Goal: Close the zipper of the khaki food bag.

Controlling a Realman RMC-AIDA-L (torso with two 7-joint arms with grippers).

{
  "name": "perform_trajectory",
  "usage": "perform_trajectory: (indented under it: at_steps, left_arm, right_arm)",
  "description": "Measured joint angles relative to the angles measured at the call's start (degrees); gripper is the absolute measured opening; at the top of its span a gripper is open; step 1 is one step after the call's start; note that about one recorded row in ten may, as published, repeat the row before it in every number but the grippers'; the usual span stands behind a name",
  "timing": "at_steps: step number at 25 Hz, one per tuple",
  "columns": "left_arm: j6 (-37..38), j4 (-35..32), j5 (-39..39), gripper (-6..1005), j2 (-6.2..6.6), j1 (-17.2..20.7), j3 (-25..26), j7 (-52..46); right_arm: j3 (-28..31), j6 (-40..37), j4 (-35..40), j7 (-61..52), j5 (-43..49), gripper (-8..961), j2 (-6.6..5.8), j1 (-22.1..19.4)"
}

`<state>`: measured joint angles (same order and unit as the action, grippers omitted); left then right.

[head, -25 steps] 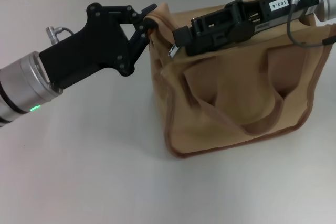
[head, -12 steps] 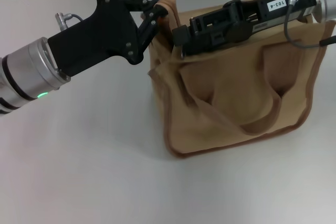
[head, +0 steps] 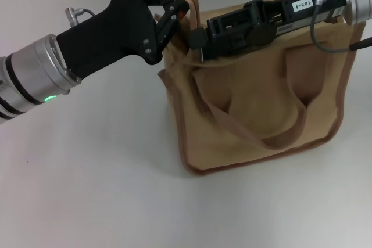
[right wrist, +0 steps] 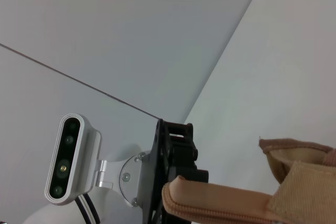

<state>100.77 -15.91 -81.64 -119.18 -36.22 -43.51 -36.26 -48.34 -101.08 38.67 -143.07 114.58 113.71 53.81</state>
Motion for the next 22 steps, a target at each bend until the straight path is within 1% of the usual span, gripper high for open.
perform_trajectory:
  at_steps: [17,22]
  left_arm:
    - [-0.2,0.4,0.5,29,0.00,-0.6,-0.1,-1.5]
    - [-0.1,0.5,0.6,30,0.00,-0.4,0.0,-1.5]
  right_arm:
    - [-0.2,0.7,0.0,0.0,0.6,723,0.10,-0.3]
    - [-0.2,0.7,0.0,0.0,0.8,501,0.10,-0.5]
